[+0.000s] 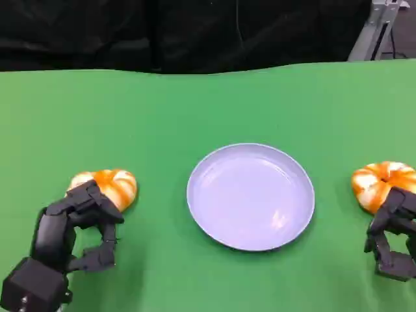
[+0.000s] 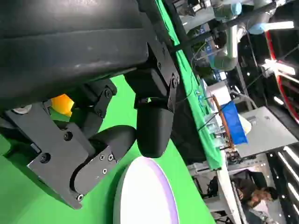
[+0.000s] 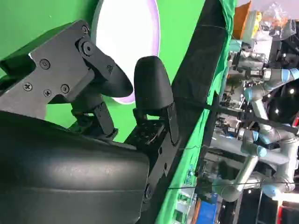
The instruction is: Grasp the bread from the table and place it into the plate.
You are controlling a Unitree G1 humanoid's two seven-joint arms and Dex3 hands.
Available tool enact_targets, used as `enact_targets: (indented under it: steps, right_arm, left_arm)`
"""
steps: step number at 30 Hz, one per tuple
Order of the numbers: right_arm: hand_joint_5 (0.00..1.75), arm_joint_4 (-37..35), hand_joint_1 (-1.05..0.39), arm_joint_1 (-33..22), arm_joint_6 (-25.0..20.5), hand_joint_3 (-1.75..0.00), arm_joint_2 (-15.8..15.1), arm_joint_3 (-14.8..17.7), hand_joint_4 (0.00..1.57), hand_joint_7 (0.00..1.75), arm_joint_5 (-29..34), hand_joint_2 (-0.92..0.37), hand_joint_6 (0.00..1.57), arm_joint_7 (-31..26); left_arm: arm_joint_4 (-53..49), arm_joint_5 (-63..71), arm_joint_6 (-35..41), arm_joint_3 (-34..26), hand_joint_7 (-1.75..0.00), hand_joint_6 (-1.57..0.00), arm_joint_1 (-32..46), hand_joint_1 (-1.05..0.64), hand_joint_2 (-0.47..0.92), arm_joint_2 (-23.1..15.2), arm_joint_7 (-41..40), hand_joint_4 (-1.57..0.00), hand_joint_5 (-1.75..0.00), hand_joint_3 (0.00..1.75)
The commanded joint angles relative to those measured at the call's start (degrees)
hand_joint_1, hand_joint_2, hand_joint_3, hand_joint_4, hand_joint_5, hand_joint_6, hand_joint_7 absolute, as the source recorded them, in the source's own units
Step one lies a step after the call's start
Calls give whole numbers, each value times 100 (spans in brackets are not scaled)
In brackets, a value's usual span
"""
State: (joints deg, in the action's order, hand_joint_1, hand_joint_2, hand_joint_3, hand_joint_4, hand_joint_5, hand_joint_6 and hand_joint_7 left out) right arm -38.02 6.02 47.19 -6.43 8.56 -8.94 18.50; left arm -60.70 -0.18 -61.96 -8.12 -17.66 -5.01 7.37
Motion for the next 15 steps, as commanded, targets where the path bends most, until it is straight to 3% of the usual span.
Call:
enact_targets:
  steps: [1, 4, 5, 6, 8, 9, 10, 12, 15]
  right_arm:
    - [166, -29, -7, -13, 29, -134, -90, 67, 90, 148, -66, -43, 84, 10]
    - [167, -24, -7, -13, 22, -136, -81, 63, 90, 148, -30, -43, 85, -34]
    - [167, -12, -6, -18, 21, -136, -80, 60, 90, 148, -19, -42, 85, -45]
    - [167, -3, -6, -22, 20, -135, -79, 58, 90, 148, -14, -43, 84, -50]
    - [168, 6, -6, -21, 14, -135, -76, 53, 89, 148, -19, -43, 84, -45]
    - [168, 21, -6, -23, -5, -134, -71, 50, 89, 148, -35, -43, 84, -37]
    - [168, 30, -7, -23, -17, -134, -68, 48, 89, 148, -47, -43, 84, -28]
    - [169, 30, -7, -19, -16, -134, -72, 49, 89, 148, -38, -44, 84, -37]
    - [169, -62, -7, 30, 78, -134, -96, 58, 88, 148, -29, -44, 83, -12]
  left_arm:
    - [8, 4, -63, -7, -148, -83, 23, -16, 30, -106, -34, -87, -174, 150]
    - [-57, 194, -213, 11, -132, -84, 16, -16, 35, -182, -197, -87, -165, 140]
    - [-84, 383, -274, 46, -108, -83, 18, -27, 40, -249, -344, -80, -139, 118]
    - [-106, 533, -316, 72, -74, -87, 17, -36, 49, -296, -468, -77, -110, 89]
    - [-105, 884, -380, 136, -50, -93, 24, -41, 56, -393, -800, -77, -92, 70]
    - [-61, 1175, -408, 185, -30, -90, 43, -49, 69, -473, -1081, -71, -74, 40]
    - [-3, 1467, -411, 234, -18, -88, 61, -52, 76, -551, -1370, -68, -62, 23]
    - [114, 1946, -346, 330, -5, -82, 86, -59, 83, -658, -1901, -64, -48, 7]
    - [451, 2680, -2, 522, -1, -69, 151, -71, 87, -832, -2688, -56, -36, 2]
